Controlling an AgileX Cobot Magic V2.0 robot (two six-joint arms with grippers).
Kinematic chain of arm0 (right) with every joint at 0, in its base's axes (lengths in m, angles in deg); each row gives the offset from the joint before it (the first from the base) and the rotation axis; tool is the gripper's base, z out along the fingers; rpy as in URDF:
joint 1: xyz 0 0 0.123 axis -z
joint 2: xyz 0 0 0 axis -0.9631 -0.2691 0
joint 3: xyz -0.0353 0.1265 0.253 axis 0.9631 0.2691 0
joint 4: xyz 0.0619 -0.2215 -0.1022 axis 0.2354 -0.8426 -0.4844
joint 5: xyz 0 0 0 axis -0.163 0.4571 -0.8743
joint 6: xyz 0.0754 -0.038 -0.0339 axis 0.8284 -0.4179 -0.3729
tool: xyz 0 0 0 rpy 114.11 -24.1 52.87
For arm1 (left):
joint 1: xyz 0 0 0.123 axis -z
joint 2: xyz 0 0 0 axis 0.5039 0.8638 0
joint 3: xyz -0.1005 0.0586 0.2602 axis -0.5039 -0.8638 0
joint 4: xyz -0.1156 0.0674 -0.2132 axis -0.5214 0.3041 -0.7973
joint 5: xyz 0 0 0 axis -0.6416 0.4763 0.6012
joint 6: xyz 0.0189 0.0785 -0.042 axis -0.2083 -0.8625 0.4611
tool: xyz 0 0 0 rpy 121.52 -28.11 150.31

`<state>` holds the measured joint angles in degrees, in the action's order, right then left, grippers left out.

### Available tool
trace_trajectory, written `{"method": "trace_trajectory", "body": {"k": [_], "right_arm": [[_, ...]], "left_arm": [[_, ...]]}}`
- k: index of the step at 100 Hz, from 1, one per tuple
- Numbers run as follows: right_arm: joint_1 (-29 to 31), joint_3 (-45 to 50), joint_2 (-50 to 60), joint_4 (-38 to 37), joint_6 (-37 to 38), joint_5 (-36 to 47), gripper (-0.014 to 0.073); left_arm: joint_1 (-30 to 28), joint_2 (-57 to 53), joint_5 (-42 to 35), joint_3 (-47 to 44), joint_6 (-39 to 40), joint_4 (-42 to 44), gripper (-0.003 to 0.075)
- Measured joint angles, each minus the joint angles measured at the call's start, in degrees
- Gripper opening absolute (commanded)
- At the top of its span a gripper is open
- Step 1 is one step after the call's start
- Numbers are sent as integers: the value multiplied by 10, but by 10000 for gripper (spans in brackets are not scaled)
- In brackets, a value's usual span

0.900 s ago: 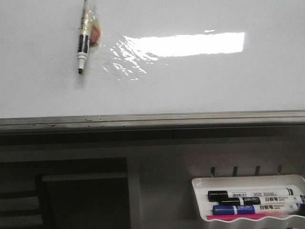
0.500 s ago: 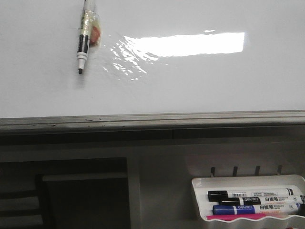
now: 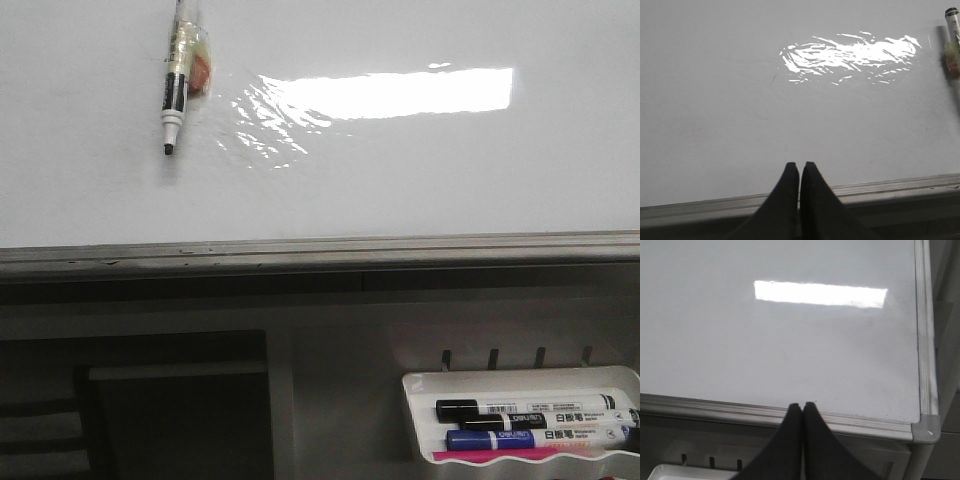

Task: Write number 7 on whiteboard

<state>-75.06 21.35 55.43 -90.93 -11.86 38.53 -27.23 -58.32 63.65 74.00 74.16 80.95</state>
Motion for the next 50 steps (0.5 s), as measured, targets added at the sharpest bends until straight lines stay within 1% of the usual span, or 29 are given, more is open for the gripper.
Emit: {"method": "trace_trajectory", "body": {"k": [31, 50], "right_arm": [[0, 0, 0, 0, 0, 0, -65], [0, 0, 0, 0, 0, 0, -65]], "left_arm": [[0, 0, 0, 0, 0, -1, -20], [0, 0, 0, 0, 0, -49, -20]]}}
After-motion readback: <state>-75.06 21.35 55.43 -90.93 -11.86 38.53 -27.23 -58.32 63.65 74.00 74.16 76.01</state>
